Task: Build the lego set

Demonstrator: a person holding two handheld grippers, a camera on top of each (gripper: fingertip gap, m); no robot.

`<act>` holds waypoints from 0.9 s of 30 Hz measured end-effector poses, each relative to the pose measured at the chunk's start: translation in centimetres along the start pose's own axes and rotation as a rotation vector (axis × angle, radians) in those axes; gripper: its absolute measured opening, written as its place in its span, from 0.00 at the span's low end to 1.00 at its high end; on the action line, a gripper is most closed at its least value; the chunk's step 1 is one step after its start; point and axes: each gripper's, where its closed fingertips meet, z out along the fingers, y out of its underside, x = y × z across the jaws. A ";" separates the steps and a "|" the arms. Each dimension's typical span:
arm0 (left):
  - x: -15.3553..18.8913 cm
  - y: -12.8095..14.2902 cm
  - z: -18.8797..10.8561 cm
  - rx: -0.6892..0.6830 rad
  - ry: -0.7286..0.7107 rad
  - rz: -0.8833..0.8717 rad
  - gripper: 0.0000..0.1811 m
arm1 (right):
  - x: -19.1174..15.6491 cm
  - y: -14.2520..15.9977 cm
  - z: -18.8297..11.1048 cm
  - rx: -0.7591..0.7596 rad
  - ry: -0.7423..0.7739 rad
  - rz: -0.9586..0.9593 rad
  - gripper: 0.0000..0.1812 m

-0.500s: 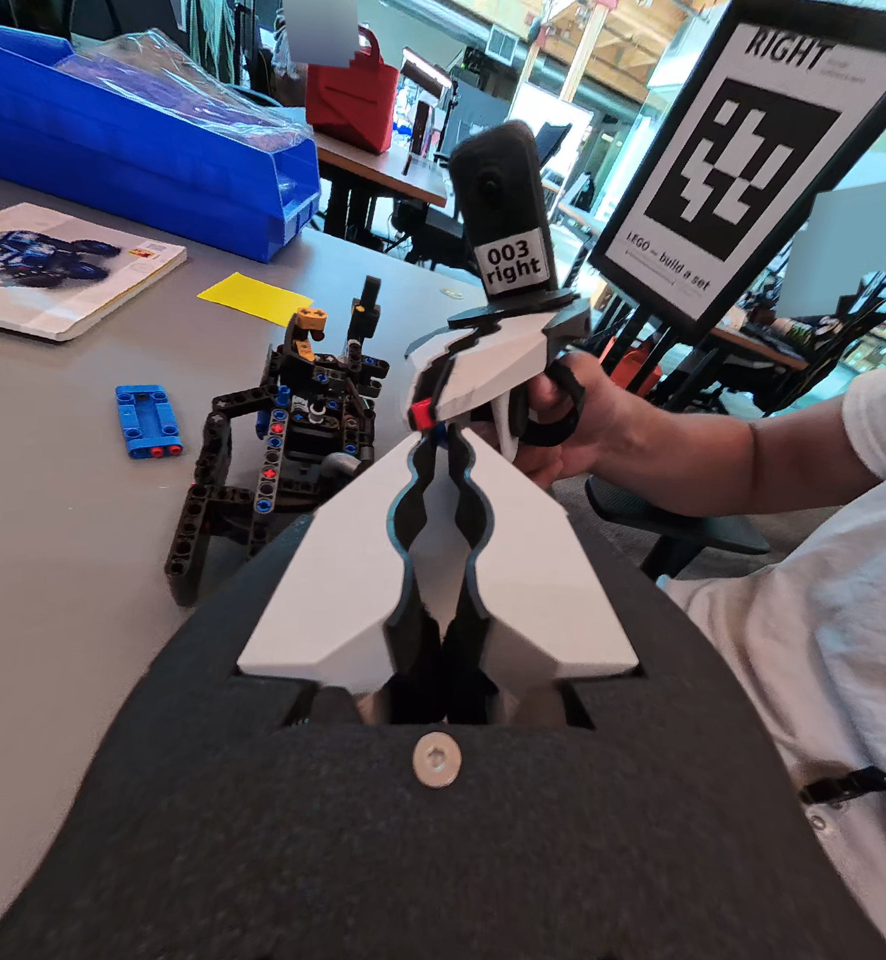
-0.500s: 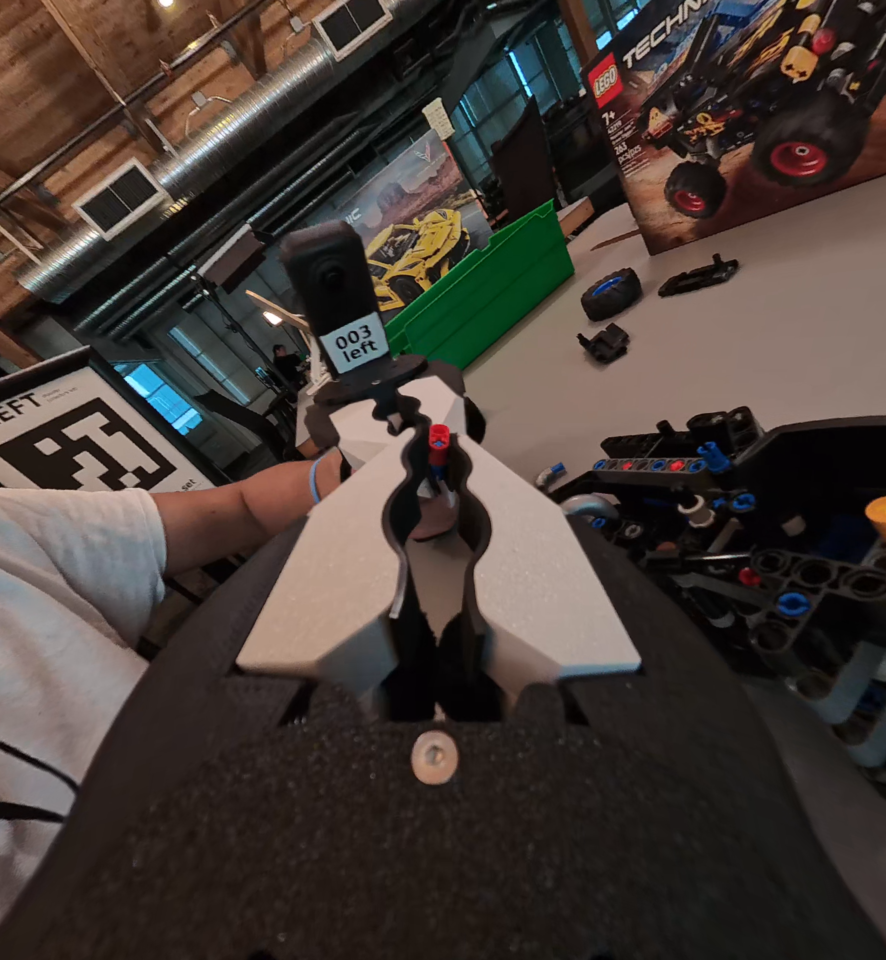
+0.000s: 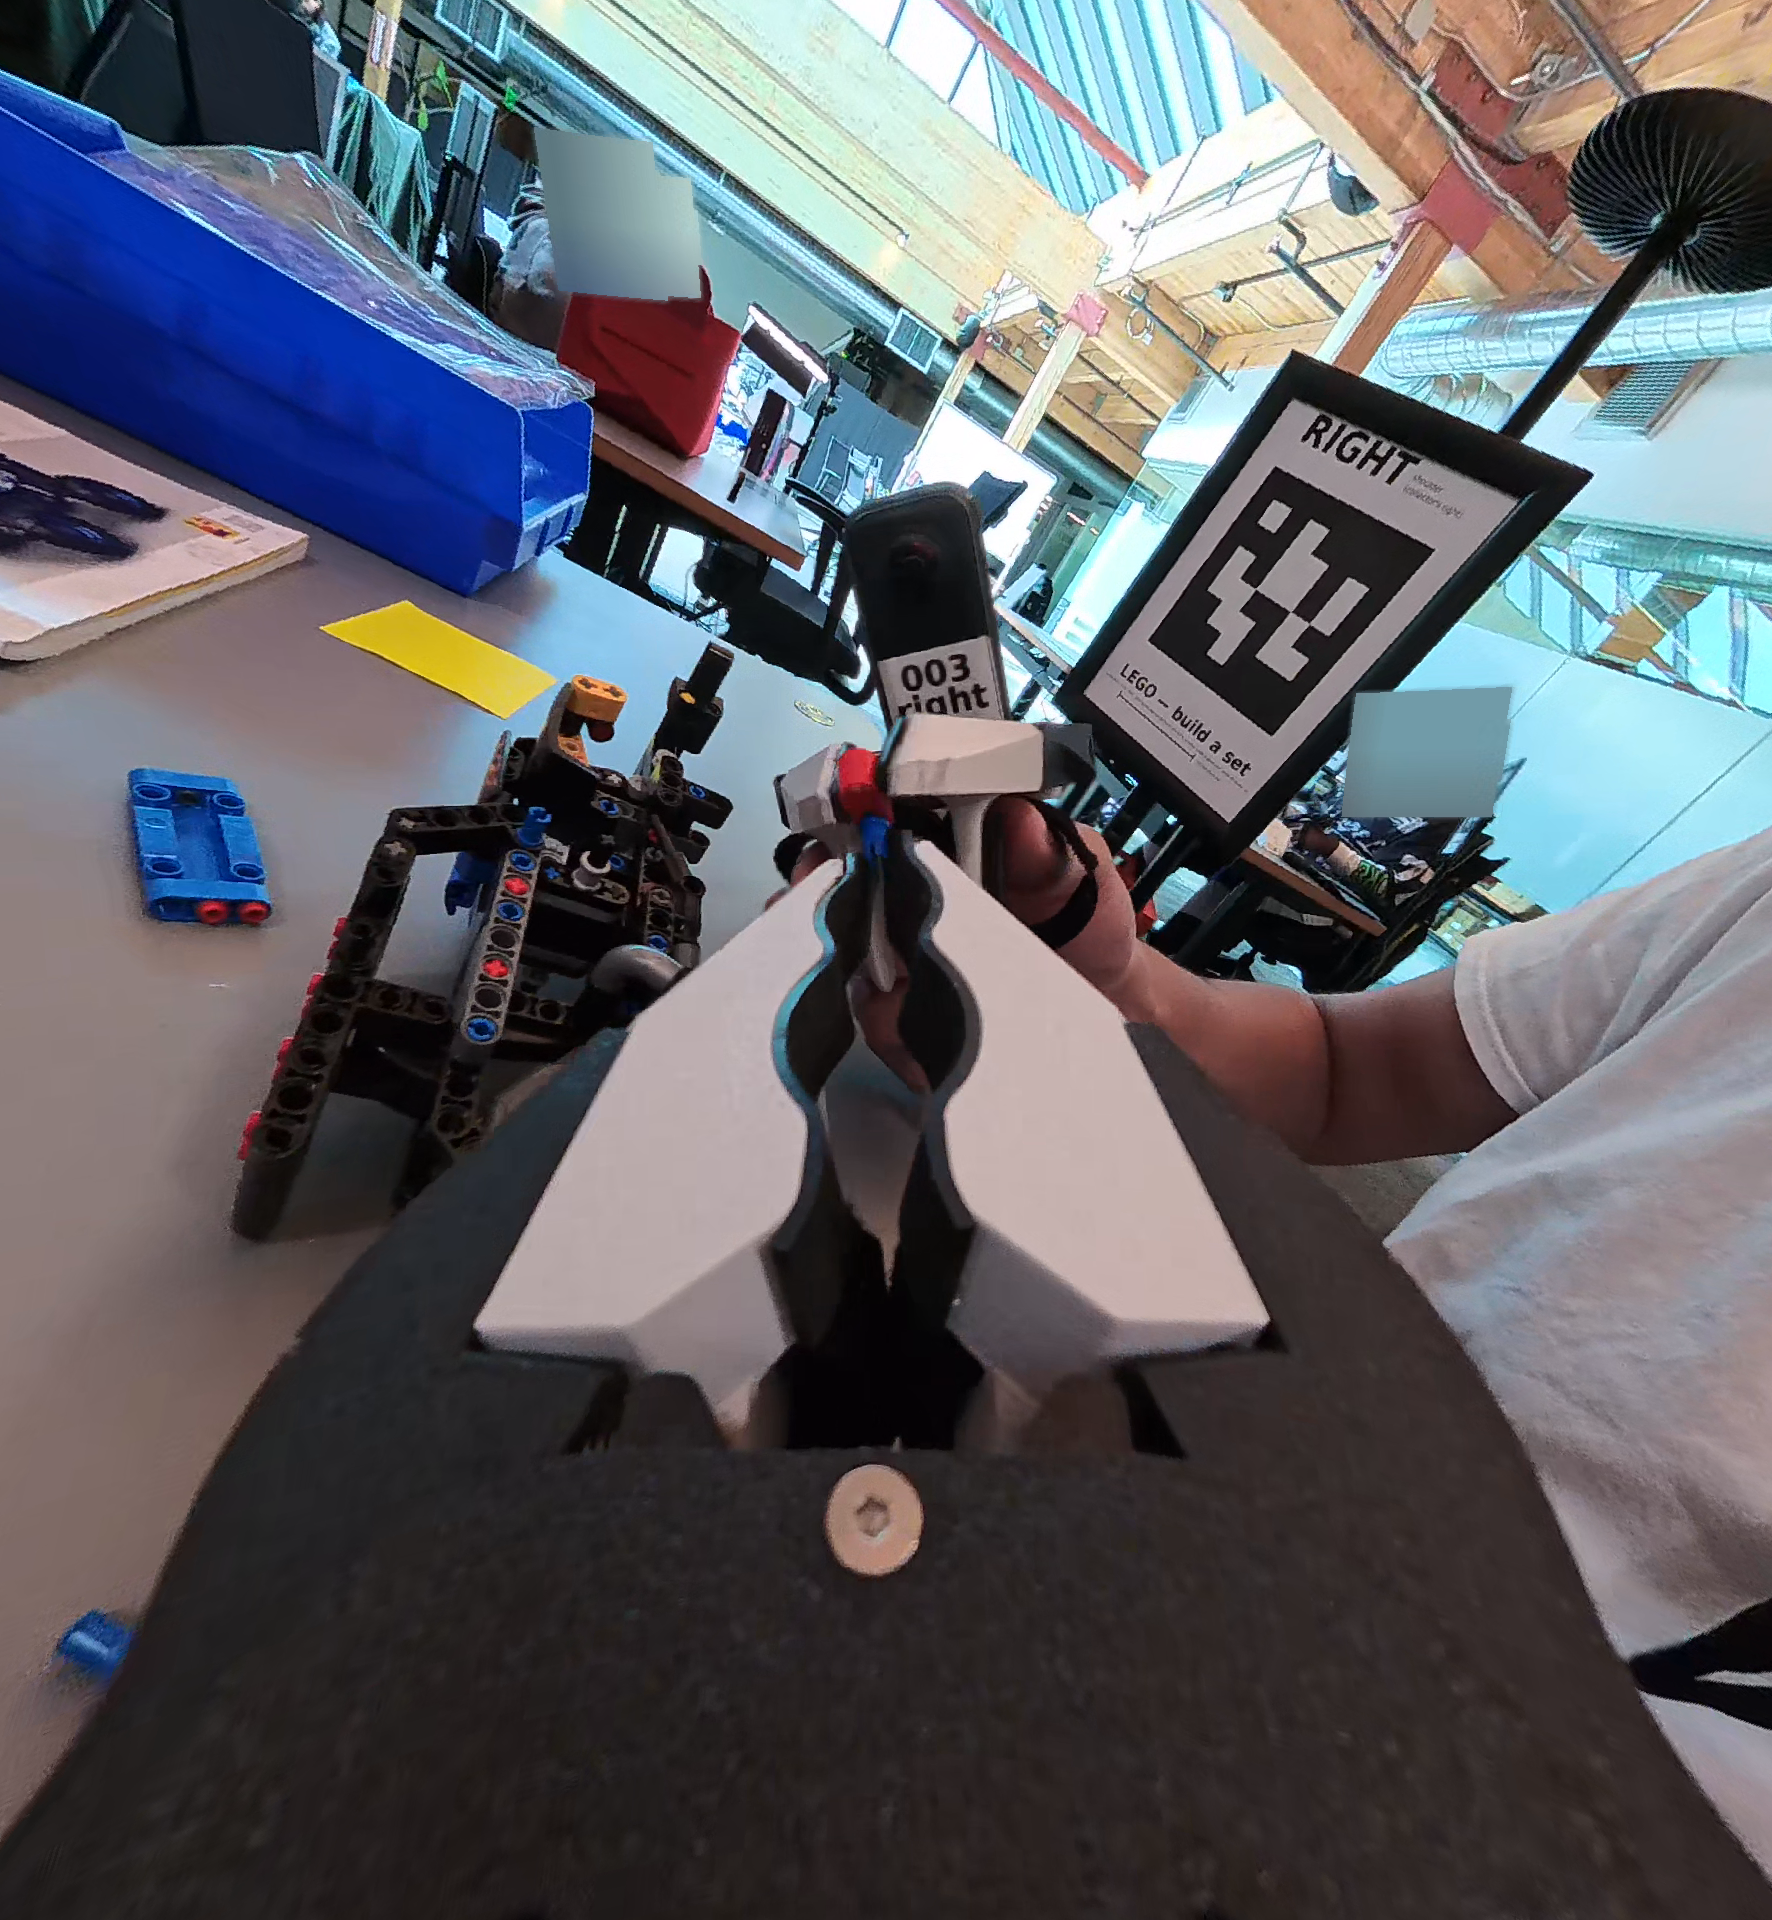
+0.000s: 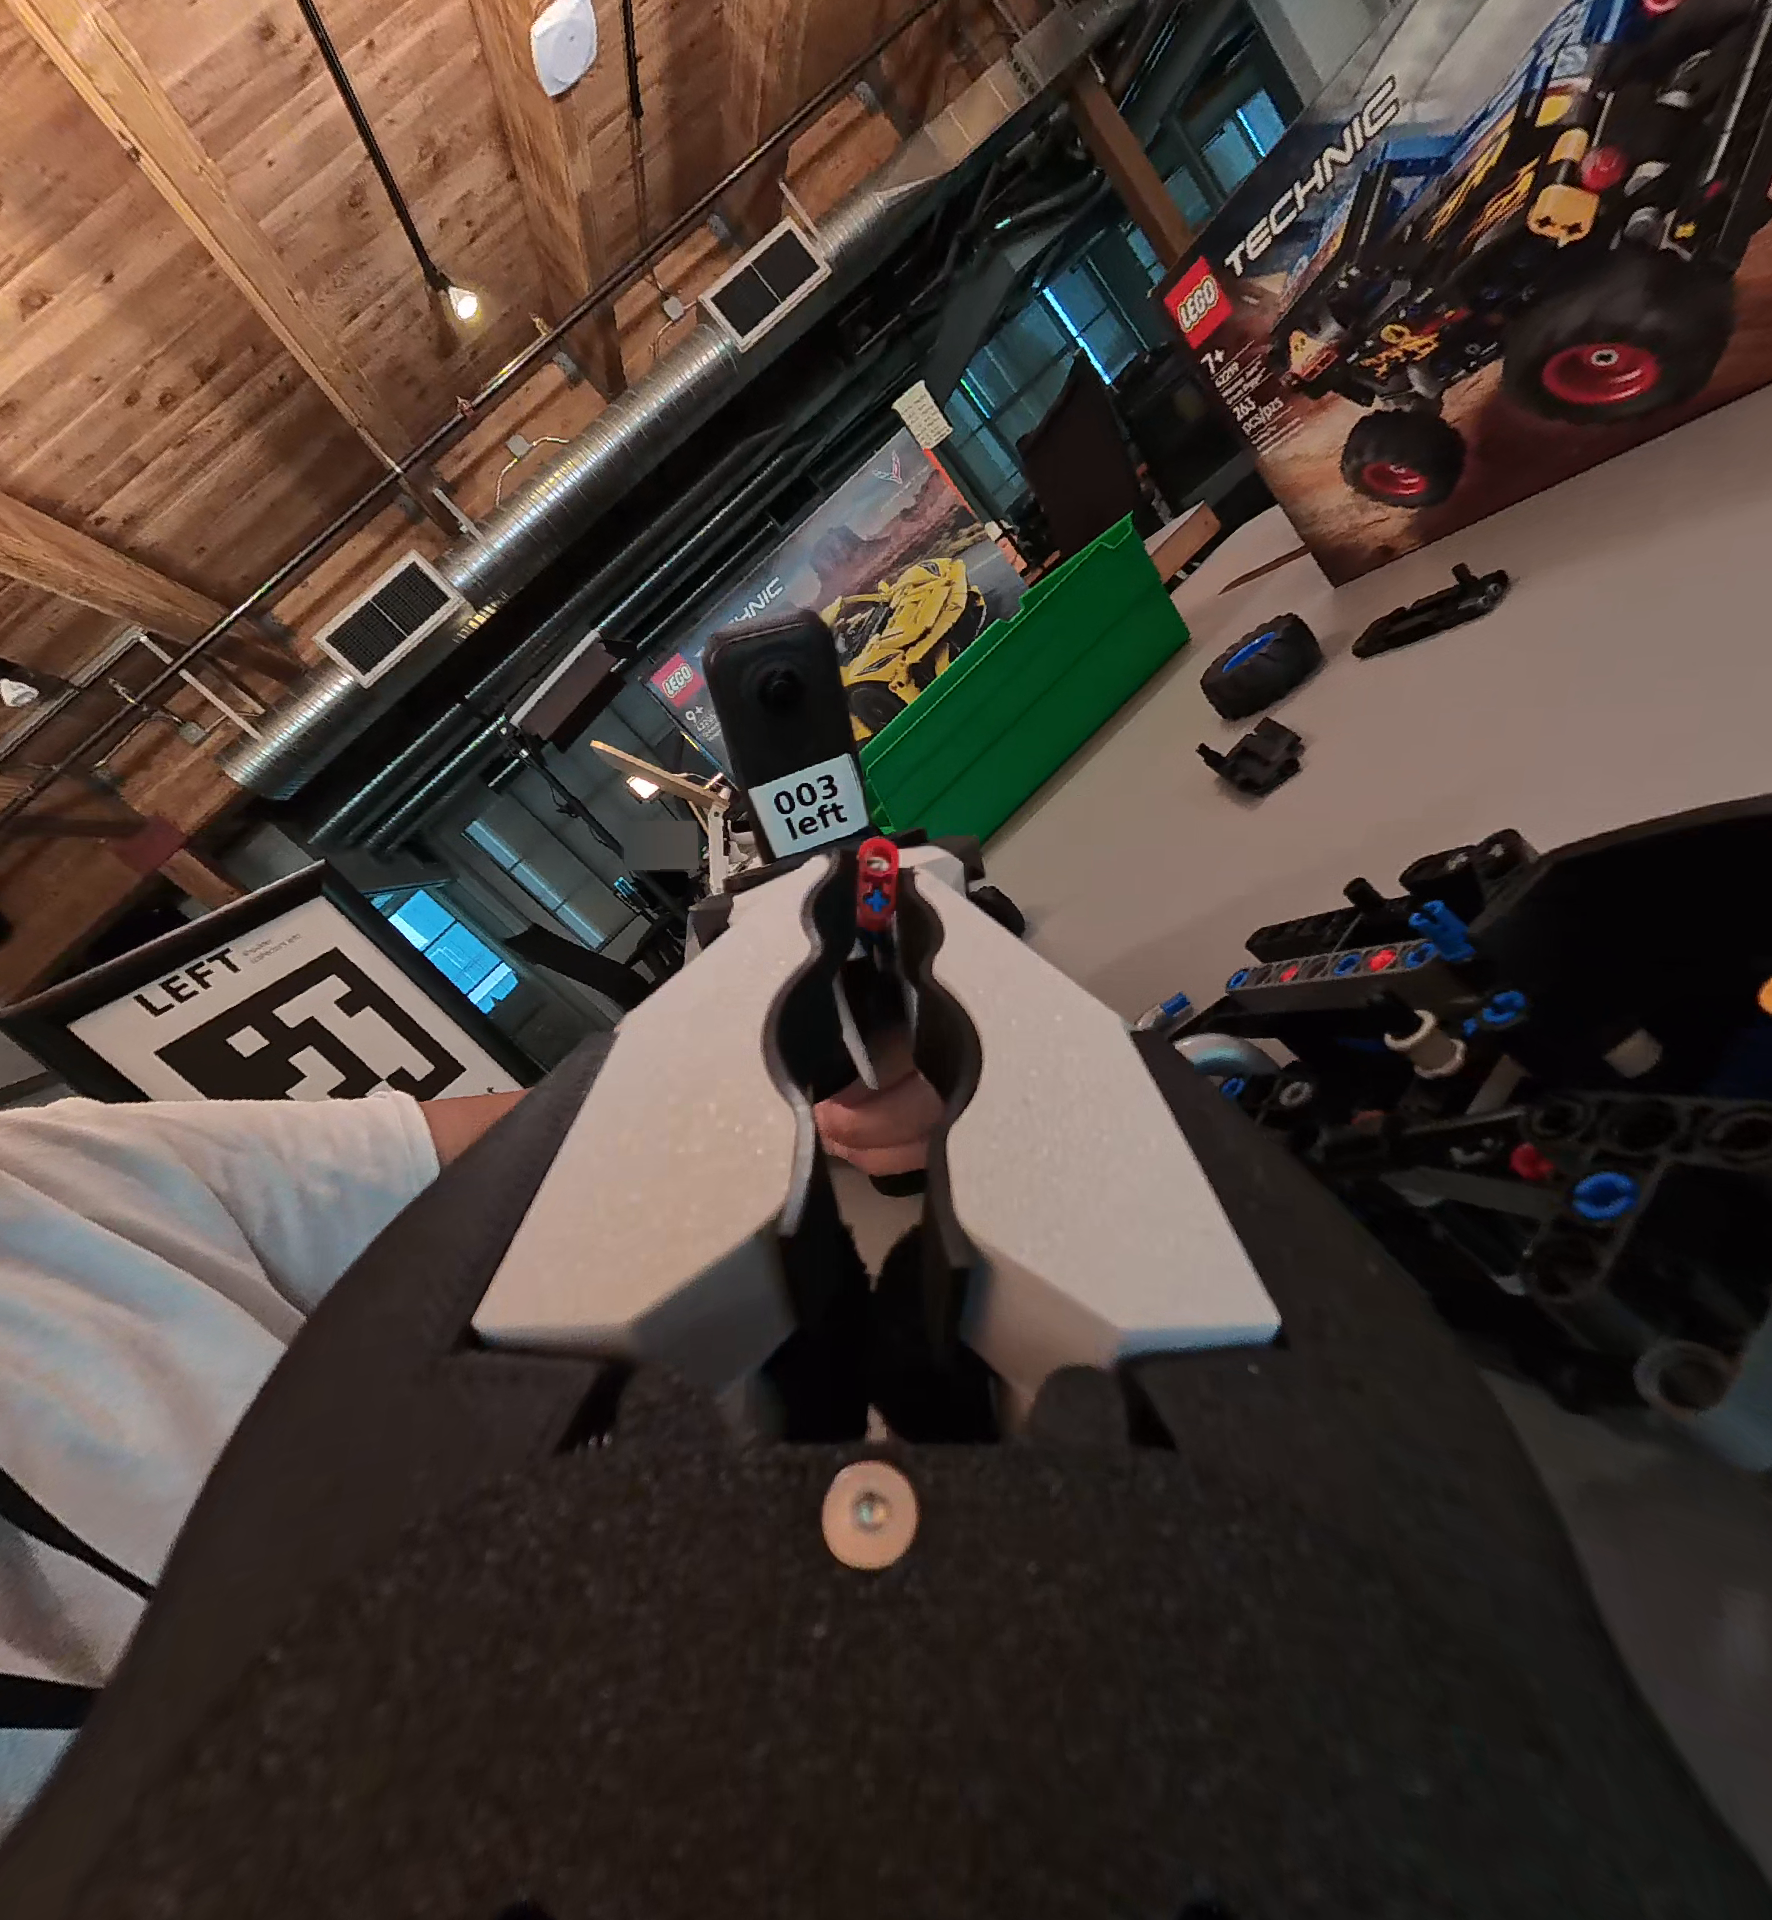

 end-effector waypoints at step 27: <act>-2.7 1.5 -0.4 -0.247 -0.486 0.992 0.01 | 1.4 2.0 -0.3 -0.153 0.087 -0.064 0.04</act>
